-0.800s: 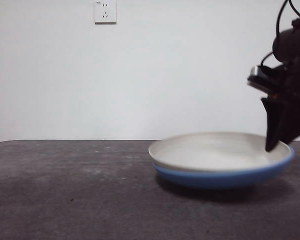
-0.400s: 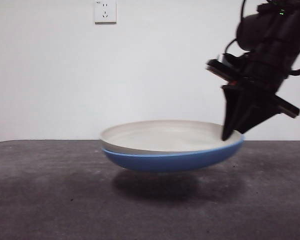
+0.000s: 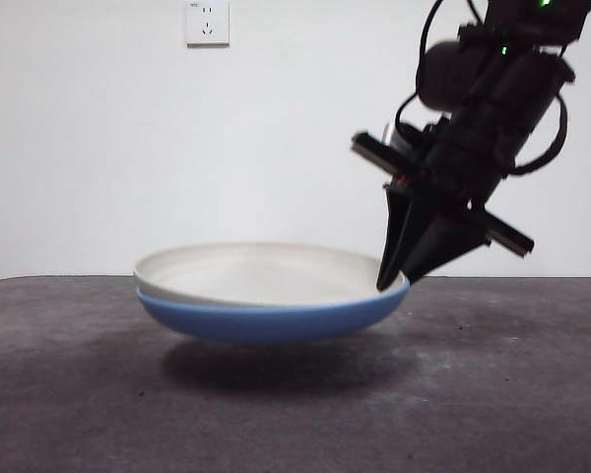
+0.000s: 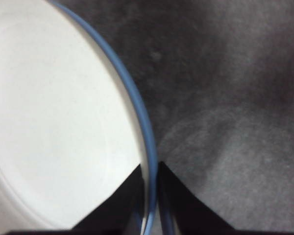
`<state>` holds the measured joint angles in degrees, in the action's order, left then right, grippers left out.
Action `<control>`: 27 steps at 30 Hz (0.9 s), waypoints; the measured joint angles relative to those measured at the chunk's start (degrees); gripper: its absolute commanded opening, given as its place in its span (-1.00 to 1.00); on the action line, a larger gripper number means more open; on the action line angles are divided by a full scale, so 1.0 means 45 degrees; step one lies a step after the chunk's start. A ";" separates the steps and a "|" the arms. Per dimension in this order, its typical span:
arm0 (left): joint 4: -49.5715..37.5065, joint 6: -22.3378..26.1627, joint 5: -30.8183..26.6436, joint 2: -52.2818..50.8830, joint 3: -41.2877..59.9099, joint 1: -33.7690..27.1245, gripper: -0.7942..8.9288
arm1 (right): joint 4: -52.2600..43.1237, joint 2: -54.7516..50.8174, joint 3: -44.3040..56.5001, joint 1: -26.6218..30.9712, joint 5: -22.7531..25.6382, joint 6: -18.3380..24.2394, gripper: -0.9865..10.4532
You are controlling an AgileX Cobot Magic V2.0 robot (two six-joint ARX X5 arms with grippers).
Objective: Pick up the white plate, put it on the blue plate, put it on desk
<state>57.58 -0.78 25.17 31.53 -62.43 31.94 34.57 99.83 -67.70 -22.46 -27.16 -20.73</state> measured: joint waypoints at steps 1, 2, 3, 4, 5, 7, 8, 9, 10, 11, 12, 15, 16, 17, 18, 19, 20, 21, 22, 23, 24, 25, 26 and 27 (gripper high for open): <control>0.0005 0.0000 0.0000 0.0000 0.0000 0.0000 0.41 | -0.0034 0.0126 0.0000 0.0019 -0.0024 -0.0053 -0.82; 0.0005 0.0000 0.0000 0.0000 0.0000 0.0000 0.41 | -0.0063 0.0257 0.0000 0.0053 -0.0078 -0.0112 -0.82; 0.0005 0.0000 0.0000 0.0000 0.0000 0.0000 0.40 | -0.0102 0.0364 0.0000 0.0087 -0.0136 -0.0141 -0.82; 0.0005 0.0005 0.0000 0.0000 0.0000 0.0000 0.41 | -0.0131 0.0491 -0.0005 0.0102 -0.0165 -0.0170 -0.82; 0.0000 0.0000 0.0000 0.0000 0.0000 0.0000 0.41 | -0.0141 0.0641 -0.0015 0.0112 -0.0160 -0.0180 -0.82; 0.0005 0.0000 0.0000 0.0000 0.0000 0.0000 0.41 | -0.0136 0.0903 -0.0019 0.0121 -0.0165 -0.0185 -0.82; 0.0000 0.0000 0.0000 0.0000 0.0000 0.0000 0.41 | -0.0131 0.1054 -0.0019 0.0112 -0.0170 -0.0185 -0.82; 0.0005 0.0000 0.0000 0.0000 0.0000 0.0000 0.41 | -0.0131 0.1190 -0.0019 0.0107 -0.0180 -0.0185 -0.82; 0.0005 0.0000 0.0000 0.0000 0.0000 0.0000 0.41 | -0.0141 0.1297 -0.0019 0.0112 -0.0253 -0.0185 -0.82; 0.0000 0.0000 0.0000 0.0000 0.0000 0.0000 0.41 | -0.0155 0.1379 -0.0019 0.0112 -0.0321 -0.0185 -0.82; 0.0005 0.0000 0.0000 0.0000 0.0000 0.0000 0.41 | -0.0165 0.1413 -0.0019 0.0112 -0.0321 -0.0175 -0.82; 0.0005 0.0000 0.0000 0.0000 0.0000 0.0000 0.41 | -0.0233 0.1418 -0.0029 0.0112 -0.0306 -0.0165 -0.75; 0.0005 0.0000 0.0000 0.0000 0.0000 0.0000 0.41 | -0.0243 0.1418 -0.0029 0.0112 -0.0311 -0.0160 -0.66; 0.0005 0.0005 0.0000 0.0000 0.0000 0.0000 0.41 | -0.0267 0.1418 -0.0029 0.0112 -0.0301 -0.0165 -0.57; 0.0005 0.0000 0.0000 0.0000 0.0000 0.0000 0.41 | -0.0291 0.1418 -0.0029 0.0112 -0.0301 -0.0160 -0.43; 0.0005 0.0000 0.0000 0.0000 0.0000 0.0000 0.41 | -0.0301 0.1418 -0.0029 0.0112 -0.0301 -0.0165 -0.33; 0.0005 0.0000 0.0000 0.0000 0.0000 0.0000 0.41 | -0.0301 0.1418 -0.0034 0.0117 -0.0301 -0.0165 -0.23; 0.0005 0.0000 0.0000 0.0000 0.0000 0.0000 0.41 | -0.0267 0.1418 -0.0034 0.0151 -0.0301 -0.0165 -0.16; 0.0010 0.0000 0.0000 0.0000 0.0000 0.0000 0.41 | -0.0209 0.1418 -0.0039 0.0170 -0.0301 -0.0165 -0.10; 0.0010 0.0000 0.0000 0.0000 0.0000 0.0000 0.41 | -0.0131 0.1399 -0.0039 0.0175 -0.0364 -0.0165 -0.05; 0.0010 0.0000 0.0000 0.0000 0.0000 0.0000 0.41 | -0.0053 0.1331 -0.0053 0.0219 -0.0389 -0.0155 -0.03; 0.0010 0.0000 0.0000 0.0000 0.0000 0.0000 0.41 | 0.0160 0.1190 -0.0068 0.0257 -0.0277 -0.0136 -0.03; 0.0015 0.0000 0.0000 0.0000 0.0000 0.0005 0.41 | 0.0442 0.0996 -0.0068 0.0272 -0.0248 -0.0117 -0.03; 0.0015 0.0000 0.0000 0.0000 0.0000 0.0015 0.41 | 0.0665 0.0777 -0.0068 0.0287 -0.0146 -0.0097 -0.02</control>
<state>57.65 -0.78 25.17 31.53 -62.43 32.01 37.56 103.33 -68.01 -21.17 -27.81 -21.17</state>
